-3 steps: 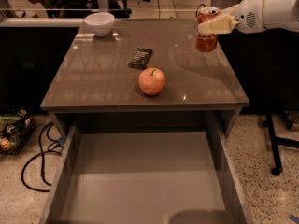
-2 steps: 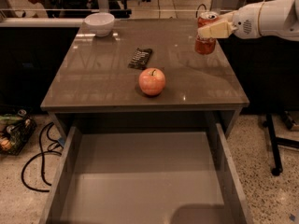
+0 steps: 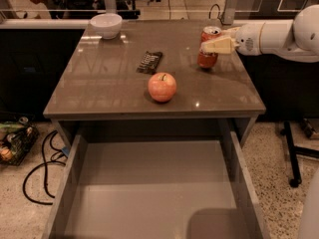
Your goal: Pick coke can from top drawer and place on counter
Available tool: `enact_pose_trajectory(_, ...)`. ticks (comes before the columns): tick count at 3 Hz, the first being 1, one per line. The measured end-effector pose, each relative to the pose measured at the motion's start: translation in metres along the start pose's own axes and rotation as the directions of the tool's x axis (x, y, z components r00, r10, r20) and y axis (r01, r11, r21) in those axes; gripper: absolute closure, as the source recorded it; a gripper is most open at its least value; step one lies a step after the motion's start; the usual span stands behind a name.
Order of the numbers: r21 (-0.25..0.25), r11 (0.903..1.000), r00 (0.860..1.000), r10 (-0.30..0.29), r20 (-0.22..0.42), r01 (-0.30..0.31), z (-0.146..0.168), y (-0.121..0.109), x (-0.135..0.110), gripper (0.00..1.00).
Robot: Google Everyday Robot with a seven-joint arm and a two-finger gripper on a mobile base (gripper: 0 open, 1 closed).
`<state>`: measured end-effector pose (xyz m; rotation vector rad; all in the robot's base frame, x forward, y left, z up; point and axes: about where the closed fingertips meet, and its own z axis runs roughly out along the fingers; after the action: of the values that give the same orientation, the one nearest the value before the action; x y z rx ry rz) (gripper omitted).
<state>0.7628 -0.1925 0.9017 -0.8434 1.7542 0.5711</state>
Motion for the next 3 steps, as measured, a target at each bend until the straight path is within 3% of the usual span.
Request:
enact_pose_trajectory(1,-0.008,1.0,1.0,0.001,0.005,-0.001,0.0114,0.0006,0.0118,1.0)
enact_pose_trajectory(3,-0.018,0.9998,1.0,0.002,0.004,-0.002,0.0173,0.0038,0.0117,0.59)
